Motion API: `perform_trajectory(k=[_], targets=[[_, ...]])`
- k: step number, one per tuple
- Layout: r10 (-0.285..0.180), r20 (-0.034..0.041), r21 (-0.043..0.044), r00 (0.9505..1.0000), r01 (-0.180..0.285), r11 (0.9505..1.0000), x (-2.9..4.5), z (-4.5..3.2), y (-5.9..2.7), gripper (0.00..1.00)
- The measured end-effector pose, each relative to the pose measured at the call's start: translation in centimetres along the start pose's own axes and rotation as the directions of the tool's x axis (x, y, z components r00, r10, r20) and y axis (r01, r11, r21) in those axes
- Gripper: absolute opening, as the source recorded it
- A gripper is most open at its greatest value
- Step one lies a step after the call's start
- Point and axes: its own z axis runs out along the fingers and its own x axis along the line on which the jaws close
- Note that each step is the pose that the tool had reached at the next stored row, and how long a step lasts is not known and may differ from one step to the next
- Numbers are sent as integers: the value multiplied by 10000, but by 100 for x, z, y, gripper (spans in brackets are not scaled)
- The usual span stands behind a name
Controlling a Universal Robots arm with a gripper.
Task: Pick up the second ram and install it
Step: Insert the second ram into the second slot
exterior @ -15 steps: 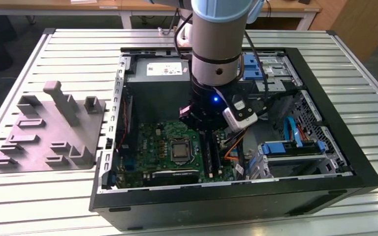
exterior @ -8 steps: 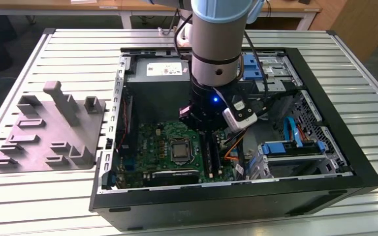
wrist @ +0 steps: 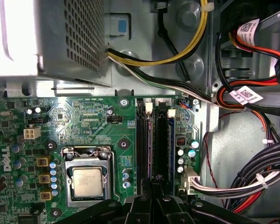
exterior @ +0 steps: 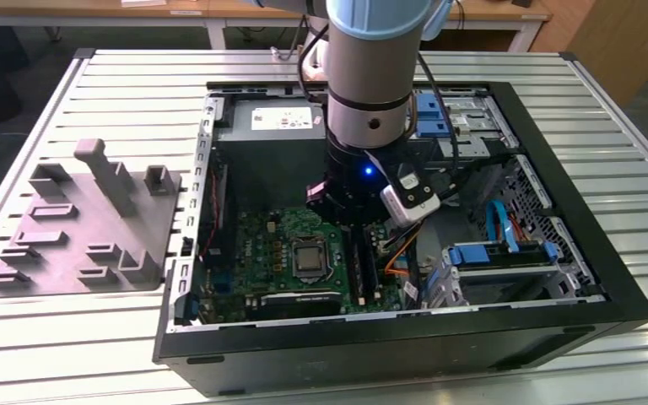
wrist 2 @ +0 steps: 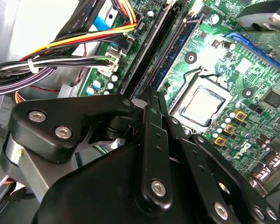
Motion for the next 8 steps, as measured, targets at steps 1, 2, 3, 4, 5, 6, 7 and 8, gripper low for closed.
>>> perform_trajectory(k=[1,2,3,4,5,6,7,8], targets=[[0,0,0,10000,0,10000,0,2,0,11],[1,0,2,10000,-1,10000,1,5,0,11],[1,0,3,10000,-1,10000,1,6,0,11],[1,-1,4,10000,-1,10000,1,6,0,11],[1,-1,4,10000,-1,10000,1,7,1,11],[1,-1,4,10000,-1,10000,1,7,1,11],[1,-1,3,10000,-1,10000,1,9,1,11],[1,0,2,10000,-1,10000,1,11,2,11]])
